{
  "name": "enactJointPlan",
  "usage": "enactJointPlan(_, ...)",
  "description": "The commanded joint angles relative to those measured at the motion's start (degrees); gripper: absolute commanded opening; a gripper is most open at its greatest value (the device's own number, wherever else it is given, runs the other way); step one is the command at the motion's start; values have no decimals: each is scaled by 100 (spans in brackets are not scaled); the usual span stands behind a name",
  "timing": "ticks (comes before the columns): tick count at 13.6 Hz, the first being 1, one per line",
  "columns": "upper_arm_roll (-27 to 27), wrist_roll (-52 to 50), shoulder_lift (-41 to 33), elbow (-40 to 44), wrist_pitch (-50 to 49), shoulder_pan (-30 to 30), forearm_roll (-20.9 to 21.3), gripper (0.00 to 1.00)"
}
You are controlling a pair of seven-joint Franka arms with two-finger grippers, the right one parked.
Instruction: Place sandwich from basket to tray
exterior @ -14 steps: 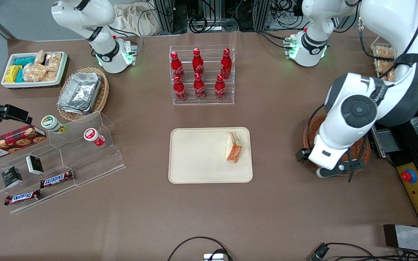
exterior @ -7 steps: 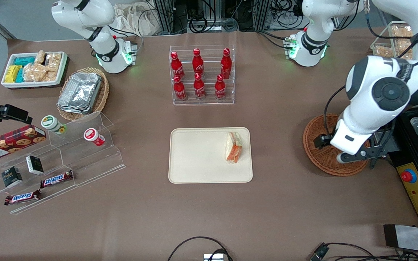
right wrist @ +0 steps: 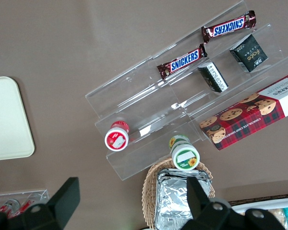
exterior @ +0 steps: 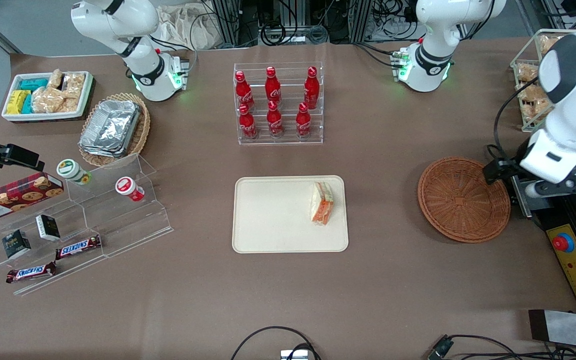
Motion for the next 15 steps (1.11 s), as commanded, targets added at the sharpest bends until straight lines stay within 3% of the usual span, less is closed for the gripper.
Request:
enactJointPlan(1,137,343,-254,97,-325,-11,-98,100)
enactJointPlan(7,243,616,-332,915,-1424,-20,-124,100)
enactJointPlan(10,392,634,-465,1134,-1740,-81,-291,100)
enactJointPlan(15,481,617,-447,1443,-1970,-292,-230,100)
